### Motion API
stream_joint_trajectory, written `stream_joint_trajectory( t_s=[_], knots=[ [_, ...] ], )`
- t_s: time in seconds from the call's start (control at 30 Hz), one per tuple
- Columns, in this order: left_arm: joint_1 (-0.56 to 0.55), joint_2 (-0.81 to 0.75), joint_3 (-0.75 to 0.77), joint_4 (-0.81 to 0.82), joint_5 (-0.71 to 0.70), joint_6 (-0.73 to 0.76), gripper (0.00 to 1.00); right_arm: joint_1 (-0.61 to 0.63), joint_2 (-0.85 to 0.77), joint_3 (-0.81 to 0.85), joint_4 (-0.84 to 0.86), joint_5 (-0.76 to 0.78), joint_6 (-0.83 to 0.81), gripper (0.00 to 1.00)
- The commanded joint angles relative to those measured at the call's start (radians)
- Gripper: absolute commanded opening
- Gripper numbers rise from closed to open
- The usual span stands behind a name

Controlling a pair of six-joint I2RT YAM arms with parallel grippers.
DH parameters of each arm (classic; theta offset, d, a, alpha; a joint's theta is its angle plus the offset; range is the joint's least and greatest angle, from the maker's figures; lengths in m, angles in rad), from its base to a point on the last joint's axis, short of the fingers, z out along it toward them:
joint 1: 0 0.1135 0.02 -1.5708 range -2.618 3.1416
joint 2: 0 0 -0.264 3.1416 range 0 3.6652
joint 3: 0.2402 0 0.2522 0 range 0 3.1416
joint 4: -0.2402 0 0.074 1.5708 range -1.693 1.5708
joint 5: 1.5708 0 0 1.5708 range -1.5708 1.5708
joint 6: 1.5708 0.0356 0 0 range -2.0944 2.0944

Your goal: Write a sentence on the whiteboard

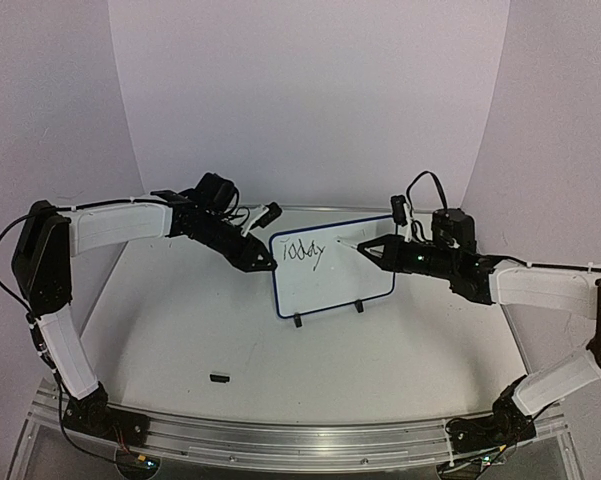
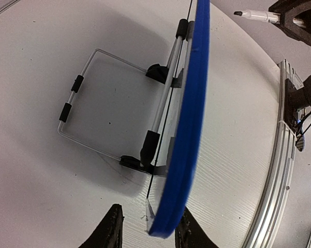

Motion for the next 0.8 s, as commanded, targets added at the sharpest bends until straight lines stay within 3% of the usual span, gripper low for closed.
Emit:
stream_joint_trajectory(
  t_s=[0.0, 0.53, 0.77],
  knots=[
    [-0.004, 0.012, 0.030, 0.036, -0.041, 0.009, 0.32, 0.010, 0.034, 0.059, 0.053, 0.014, 0.003, 0.00],
    [-0.021, 0.032, 0.039, 0.035, -0.032, 0.010, 0.23, 0.020, 0.108, 0.096, 0.055, 0.036, 0.004, 0.00],
    [-0.022, 0.039, 0.040, 0.031, -0.034, 0.017, 0.10, 0.021, 0.112, 0.094, 0.068, 0.032, 0.009, 0.00]
  ],
)
